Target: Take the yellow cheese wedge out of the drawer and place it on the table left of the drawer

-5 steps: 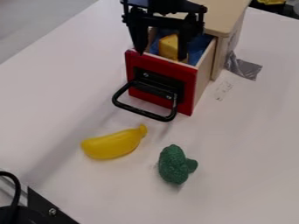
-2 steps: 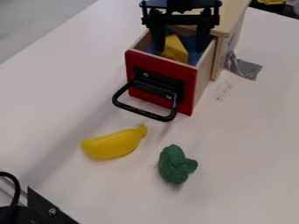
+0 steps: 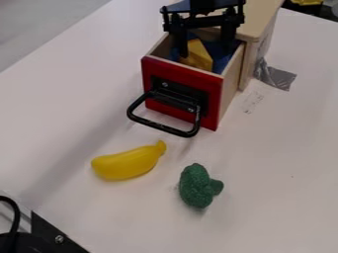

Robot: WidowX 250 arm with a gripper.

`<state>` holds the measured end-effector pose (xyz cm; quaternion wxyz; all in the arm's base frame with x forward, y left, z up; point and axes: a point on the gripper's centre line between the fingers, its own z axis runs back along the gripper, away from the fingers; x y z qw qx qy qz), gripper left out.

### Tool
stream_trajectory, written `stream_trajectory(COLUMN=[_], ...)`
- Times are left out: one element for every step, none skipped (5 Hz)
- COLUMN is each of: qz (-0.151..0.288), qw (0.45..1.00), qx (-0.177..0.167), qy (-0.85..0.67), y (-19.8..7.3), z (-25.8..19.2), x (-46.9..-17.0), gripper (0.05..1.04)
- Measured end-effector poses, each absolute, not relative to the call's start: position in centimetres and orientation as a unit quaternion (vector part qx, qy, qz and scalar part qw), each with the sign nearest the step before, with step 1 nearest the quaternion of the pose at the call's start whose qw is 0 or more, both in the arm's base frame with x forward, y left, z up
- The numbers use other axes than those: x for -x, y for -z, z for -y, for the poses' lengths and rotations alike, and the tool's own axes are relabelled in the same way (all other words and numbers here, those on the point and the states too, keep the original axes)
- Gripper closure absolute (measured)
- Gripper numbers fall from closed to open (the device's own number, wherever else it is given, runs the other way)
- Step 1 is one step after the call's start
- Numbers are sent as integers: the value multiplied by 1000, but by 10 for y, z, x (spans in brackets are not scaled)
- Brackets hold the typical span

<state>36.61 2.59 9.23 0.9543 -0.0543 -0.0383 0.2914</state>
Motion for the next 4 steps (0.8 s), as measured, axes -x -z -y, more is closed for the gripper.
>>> stream_trajectory(qz=[37,40,35,26], qw=[946,941,938,934], qx=[50,47,45,38], qy=[-318,-334,-341,-353], y=[-82,-77,-74,-66], z=[-33,-35,-37,-39], x=[-372,-371,-368,-361], gripper=[85,85,115,389])
